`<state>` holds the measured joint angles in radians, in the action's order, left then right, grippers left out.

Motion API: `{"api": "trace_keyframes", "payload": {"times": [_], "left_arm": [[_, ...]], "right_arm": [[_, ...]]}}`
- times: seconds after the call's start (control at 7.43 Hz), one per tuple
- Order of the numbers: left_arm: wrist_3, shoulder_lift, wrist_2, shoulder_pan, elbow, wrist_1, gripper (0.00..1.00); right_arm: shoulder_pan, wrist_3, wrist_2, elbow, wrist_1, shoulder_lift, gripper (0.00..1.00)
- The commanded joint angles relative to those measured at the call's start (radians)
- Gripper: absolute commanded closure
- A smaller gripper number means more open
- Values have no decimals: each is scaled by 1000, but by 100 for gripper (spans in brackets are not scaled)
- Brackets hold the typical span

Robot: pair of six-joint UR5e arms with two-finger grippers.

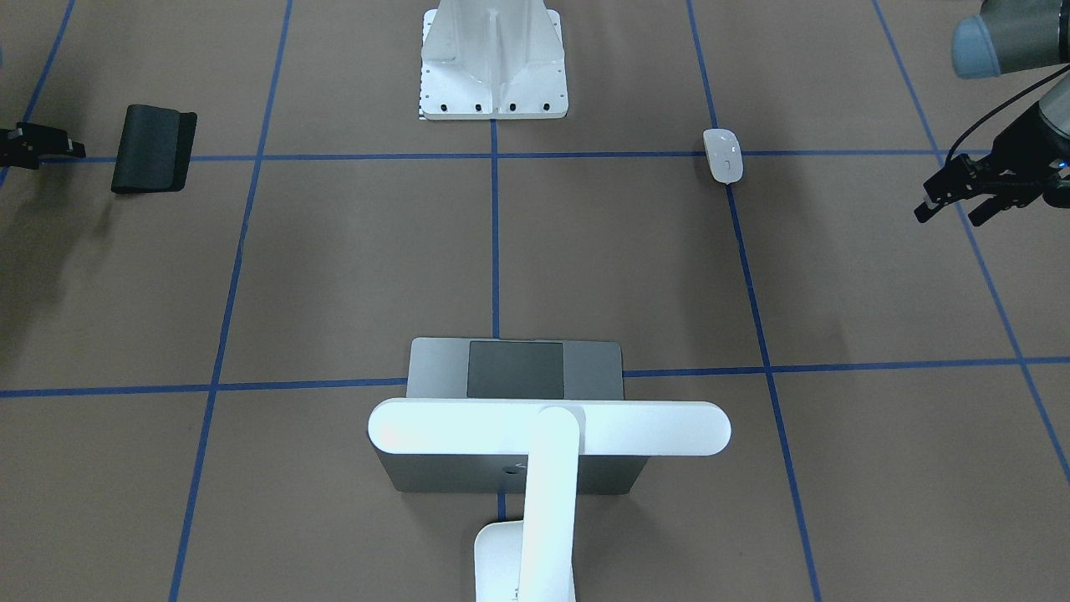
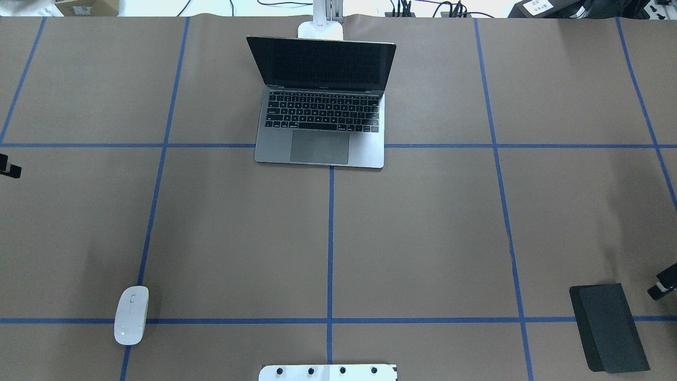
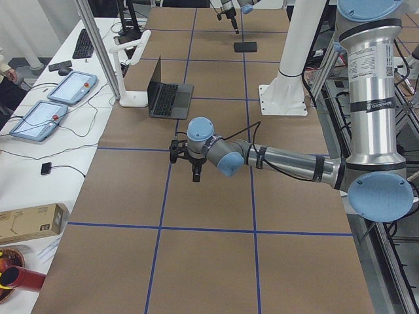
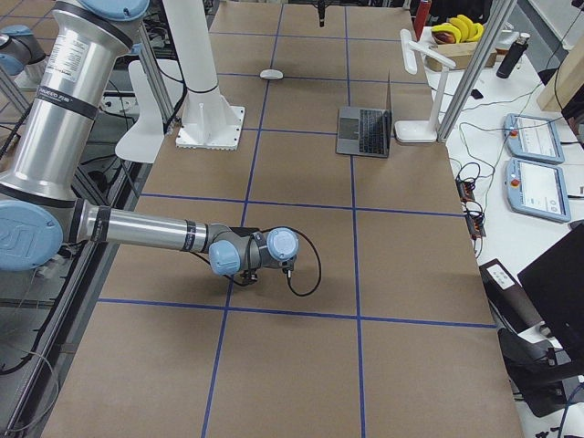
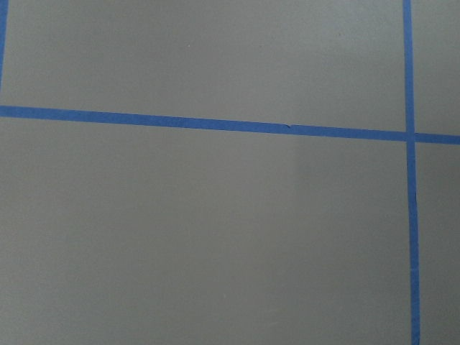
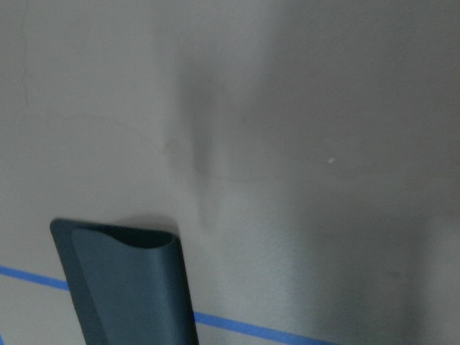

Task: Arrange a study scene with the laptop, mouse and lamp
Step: 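Grasp the black mouse pad edge with the right gripper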

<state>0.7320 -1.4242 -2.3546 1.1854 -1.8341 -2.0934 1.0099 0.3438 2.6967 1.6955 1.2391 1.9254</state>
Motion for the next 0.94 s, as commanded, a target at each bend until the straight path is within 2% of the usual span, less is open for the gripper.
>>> {"api": "trace_keyframes", "payload": {"times": [0.0,0.4,0.81], "left_arm": [[0,31,0,0,-1,-39,3],[-2,34,0,5,-2,-46,3],[0,34,0,5,-2,-47,3]], "right_arm": [[-103,36,0,3,-32,-6,0],[-172,44,0,1,-64,-19,0],[-223,146,-9,1,-66,-63,0]]}}
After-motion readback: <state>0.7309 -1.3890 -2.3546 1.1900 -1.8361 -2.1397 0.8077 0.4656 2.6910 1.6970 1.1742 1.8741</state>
